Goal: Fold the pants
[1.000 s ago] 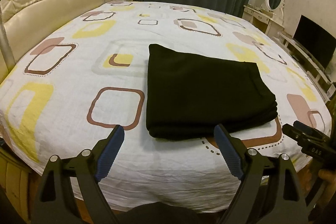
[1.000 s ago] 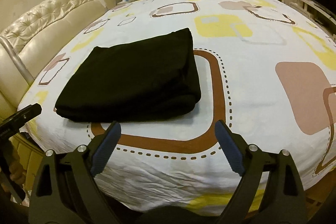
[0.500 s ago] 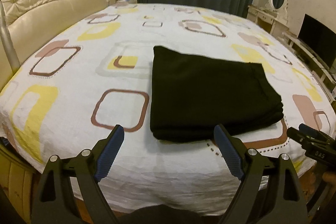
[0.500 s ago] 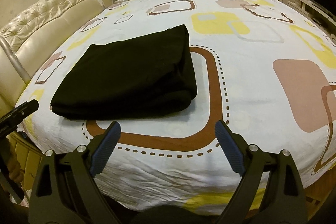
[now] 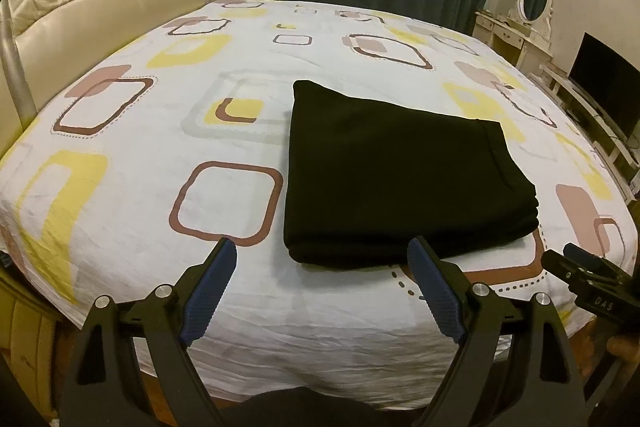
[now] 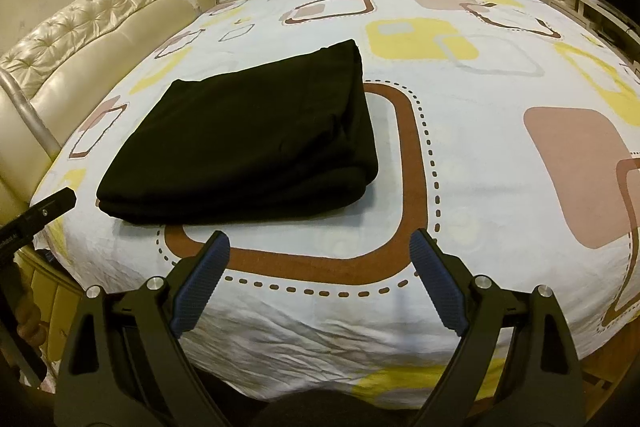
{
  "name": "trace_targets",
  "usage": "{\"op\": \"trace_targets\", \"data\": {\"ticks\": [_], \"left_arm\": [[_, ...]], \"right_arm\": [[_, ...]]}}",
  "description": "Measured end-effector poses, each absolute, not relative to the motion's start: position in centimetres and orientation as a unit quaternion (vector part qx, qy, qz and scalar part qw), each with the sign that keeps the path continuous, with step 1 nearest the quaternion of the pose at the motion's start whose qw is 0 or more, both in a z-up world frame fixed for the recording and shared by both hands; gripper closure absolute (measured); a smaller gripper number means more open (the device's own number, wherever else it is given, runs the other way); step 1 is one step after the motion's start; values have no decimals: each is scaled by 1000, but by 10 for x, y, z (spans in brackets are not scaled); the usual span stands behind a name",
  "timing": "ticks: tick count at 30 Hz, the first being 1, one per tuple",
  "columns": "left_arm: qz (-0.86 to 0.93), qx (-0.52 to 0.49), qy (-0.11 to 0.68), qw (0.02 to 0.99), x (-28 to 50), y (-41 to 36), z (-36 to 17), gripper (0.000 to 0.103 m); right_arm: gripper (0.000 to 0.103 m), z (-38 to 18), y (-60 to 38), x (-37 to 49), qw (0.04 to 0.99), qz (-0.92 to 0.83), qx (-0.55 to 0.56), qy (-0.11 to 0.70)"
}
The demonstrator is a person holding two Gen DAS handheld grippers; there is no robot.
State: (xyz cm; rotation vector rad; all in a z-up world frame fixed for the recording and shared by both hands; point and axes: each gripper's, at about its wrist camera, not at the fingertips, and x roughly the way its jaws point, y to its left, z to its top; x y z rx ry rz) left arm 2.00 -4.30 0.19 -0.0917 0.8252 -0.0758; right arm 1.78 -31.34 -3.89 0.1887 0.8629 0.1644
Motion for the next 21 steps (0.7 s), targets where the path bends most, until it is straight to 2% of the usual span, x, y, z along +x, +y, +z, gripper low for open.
{"op": "trace_targets", "data": {"ticks": [21], "left_arm": [[-19,-27,405,914,22,-47,2,17]], "right_arm": [[12,-41,-310,18,899,84,90,419]]}}
